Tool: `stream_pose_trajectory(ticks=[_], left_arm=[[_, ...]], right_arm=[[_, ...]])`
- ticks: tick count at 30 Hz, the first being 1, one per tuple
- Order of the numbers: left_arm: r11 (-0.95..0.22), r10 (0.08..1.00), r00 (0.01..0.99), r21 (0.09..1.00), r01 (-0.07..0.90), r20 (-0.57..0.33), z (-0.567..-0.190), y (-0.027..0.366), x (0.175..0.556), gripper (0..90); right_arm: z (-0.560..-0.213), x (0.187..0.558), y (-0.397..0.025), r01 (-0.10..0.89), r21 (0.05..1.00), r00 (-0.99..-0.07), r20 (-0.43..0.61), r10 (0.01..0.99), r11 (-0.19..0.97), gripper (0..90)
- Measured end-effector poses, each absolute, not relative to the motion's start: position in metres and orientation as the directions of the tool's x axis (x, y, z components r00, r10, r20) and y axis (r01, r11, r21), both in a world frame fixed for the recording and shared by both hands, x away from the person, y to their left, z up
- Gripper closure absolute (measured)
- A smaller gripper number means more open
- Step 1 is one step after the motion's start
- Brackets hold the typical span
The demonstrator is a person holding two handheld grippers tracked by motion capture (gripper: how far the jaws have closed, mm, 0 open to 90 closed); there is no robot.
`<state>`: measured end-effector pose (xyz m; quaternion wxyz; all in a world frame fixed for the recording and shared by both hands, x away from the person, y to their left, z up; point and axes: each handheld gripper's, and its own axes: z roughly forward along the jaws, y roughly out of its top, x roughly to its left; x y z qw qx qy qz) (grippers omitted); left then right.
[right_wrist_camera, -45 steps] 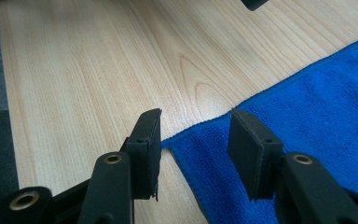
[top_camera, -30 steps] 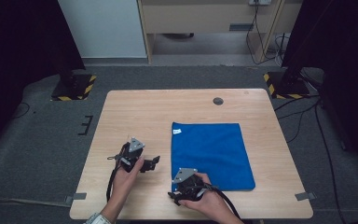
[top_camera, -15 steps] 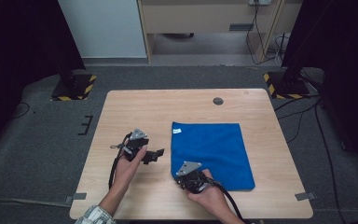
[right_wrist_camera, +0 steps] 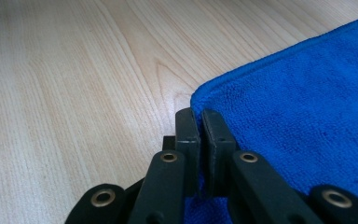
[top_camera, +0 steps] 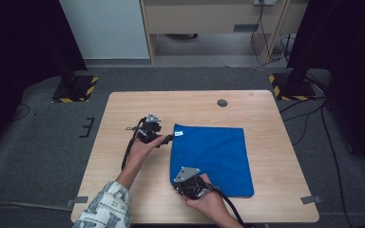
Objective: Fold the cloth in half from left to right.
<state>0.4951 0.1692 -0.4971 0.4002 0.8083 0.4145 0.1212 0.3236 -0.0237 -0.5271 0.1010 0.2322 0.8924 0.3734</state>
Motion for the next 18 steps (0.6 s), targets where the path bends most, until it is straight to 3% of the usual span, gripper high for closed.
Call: stream_pose_trajectory(ticks=[4, 9, 12, 18], left_arm=[[-0.329, 0.779, 0.612, 0.739, 0.587, -0.139, -0.504, 0.158, 0.511, 24.4], [-0.307, 0.807, 0.573, 0.73, 0.611, -0.141, -0.518, 0.15, 0.524, 33.9], [-0.278, 0.804, 0.562, 0.713, 0.644, -0.193, -0.527, 0.146, 0.531, 39.0], [-0.32, 0.809, 0.572, 0.715, 0.622, -0.136, -0.529, 0.132, 0.536, 50.1]], right_arm=[[-0.526, 0.321, -0.022, 0.314, 0.707, -0.883, -0.027, 0.468, 0.634, 85.8], [-0.527, 0.321, -0.023, 0.323, 0.713, -0.88, -0.015, 0.474, 0.623, 85.8], [-0.528, 0.32, -0.024, 0.317, 0.716, -0.88, -0.022, 0.474, 0.621, 85.7], [-0.528, 0.319, -0.026, 0.323, 0.722, -0.877, -0.015, 0.481, 0.612, 85.8]])
